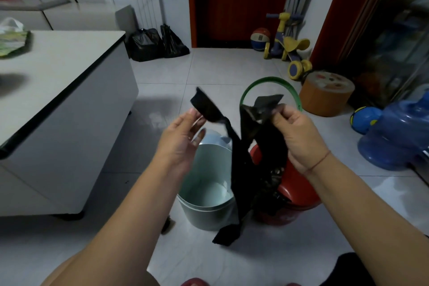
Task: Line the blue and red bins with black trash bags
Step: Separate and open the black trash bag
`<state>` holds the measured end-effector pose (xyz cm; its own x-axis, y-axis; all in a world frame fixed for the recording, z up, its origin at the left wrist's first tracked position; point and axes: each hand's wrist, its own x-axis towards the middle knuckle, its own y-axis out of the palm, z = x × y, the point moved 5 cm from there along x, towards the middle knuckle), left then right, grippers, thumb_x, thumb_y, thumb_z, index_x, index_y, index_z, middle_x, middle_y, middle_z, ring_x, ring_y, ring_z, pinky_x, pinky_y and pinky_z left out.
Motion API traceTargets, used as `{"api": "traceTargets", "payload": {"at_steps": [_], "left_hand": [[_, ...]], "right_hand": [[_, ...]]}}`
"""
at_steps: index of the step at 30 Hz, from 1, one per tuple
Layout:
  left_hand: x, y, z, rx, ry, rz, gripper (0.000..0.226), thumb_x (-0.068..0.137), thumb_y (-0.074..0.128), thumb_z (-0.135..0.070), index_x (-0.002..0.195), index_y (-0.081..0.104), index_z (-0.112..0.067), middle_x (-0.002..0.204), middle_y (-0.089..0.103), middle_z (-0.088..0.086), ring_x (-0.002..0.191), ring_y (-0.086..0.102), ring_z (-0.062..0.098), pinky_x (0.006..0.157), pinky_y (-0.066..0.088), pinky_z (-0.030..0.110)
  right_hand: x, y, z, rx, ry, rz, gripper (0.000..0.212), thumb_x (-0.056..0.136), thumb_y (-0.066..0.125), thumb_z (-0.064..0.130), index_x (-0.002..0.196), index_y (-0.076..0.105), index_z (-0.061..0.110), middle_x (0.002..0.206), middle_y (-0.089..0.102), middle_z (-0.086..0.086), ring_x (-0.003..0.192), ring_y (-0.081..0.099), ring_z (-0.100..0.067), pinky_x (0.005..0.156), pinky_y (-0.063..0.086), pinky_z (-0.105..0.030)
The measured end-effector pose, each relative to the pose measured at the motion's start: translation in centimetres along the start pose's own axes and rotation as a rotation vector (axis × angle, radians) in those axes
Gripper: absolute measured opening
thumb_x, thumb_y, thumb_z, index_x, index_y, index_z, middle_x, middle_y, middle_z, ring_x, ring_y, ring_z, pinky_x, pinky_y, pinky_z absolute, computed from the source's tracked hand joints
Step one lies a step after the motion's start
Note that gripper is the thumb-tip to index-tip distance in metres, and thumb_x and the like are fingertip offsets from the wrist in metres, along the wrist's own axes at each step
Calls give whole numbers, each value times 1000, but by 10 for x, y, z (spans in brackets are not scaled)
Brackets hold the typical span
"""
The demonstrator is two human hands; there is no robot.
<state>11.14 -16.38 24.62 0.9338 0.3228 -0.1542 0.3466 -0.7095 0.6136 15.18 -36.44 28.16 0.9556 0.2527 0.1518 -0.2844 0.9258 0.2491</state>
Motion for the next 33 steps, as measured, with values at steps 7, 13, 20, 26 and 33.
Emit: {"api": "traceTargets", "payload": {"at_steps": [7,13,20,26,33], "left_hand": [[-18,21,9,302,-142,258,78,60,63,-65,113,56,-9,119,65,5,107,64,15,89,53,32],[-44,40,41,472,-214,283,71,67,76,-49,118,57,-4,99,72,8,83,70,16,63,52,23],[-41,26,44,551,-161,113,56,66,83,-35,110,50,-20,114,56,4,99,63,21,74,48,30],[-43,35,52,356,-244,178,42,74,76,-5,109,51,-6,83,60,8,73,64,18,73,54,29],[-39,37,46,160,-251,174,28,79,62,12,95,53,-10,81,64,10,59,66,14,60,57,23]], "right_hand": [[3,-4,2,167,87,-25,23,75,61,23,89,64,5,81,70,-7,72,66,-15,72,56,-26],[-6,17,-9,186,140,43,26,76,62,23,90,65,2,77,74,-8,69,70,-16,64,58,-26],[-8,10,-10,118,158,-77,19,92,54,16,91,65,1,73,73,-10,63,69,-18,57,57,-28],[-11,12,-12,126,220,-151,10,88,58,10,88,63,2,69,69,-9,59,65,-19,54,55,-26],[-10,7,-19,232,368,-150,52,100,28,42,109,61,3,115,63,-21,105,60,-31,93,46,-44]]}}
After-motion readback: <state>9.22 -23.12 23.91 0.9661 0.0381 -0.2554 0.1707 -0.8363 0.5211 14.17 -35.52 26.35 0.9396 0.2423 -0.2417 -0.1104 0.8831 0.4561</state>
